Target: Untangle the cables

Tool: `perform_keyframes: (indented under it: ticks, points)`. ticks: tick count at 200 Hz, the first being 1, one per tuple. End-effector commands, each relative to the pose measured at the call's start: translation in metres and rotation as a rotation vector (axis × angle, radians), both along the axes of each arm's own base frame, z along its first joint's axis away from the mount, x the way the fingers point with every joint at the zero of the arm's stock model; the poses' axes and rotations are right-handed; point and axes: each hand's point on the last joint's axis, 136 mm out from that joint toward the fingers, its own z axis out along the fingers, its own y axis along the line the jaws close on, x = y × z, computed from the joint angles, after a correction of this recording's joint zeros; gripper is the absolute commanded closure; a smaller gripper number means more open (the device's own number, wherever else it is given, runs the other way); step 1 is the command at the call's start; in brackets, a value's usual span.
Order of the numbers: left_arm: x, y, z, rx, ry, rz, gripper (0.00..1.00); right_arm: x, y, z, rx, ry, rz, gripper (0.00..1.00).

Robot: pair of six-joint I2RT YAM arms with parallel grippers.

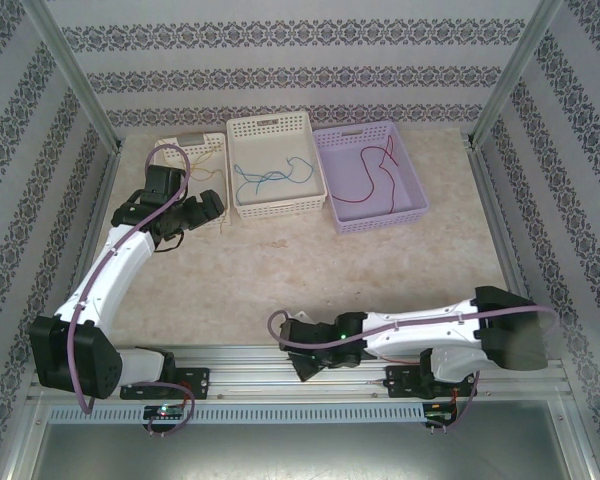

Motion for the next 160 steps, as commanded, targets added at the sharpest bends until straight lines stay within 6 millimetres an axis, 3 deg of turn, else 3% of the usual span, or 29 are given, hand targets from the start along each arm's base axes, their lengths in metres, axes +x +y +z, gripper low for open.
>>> perform_keyframes:
  ticks: [1,45,67,97,132,142,160]
  points:
    - [-0.004,0.003,0.008,0.019,0.009,-0.014,0.00,0.015,-0.005,0.036,0.027,-0.085,-0.020,1.00]
    - [0.001,-0.005,0.019,-0.009,0.000,-0.045,0.00,0.068,-0.048,0.170,0.157,-0.382,-0.085,1.00]
    - [0.002,-0.004,0.019,-0.001,-0.004,-0.048,0.00,0.101,-0.063,0.221,0.214,-0.458,-0.113,1.00]
    - [0.001,-0.007,0.013,-0.018,-0.013,-0.053,0.00,0.155,-0.068,0.282,0.294,-0.547,-0.149,1.00]
    - [0.002,-0.010,0.010,-0.041,-0.041,-0.058,0.00,0.237,-0.079,0.340,0.363,-0.622,-0.237,1.00]
    - [0.003,-0.011,0.009,-0.045,-0.040,-0.060,0.00,0.267,-0.087,0.343,0.381,-0.603,-0.280,1.00]
    - [0.003,-0.011,0.008,-0.046,-0.039,-0.059,0.00,0.315,-0.090,0.326,0.446,-0.501,-0.330,1.00]
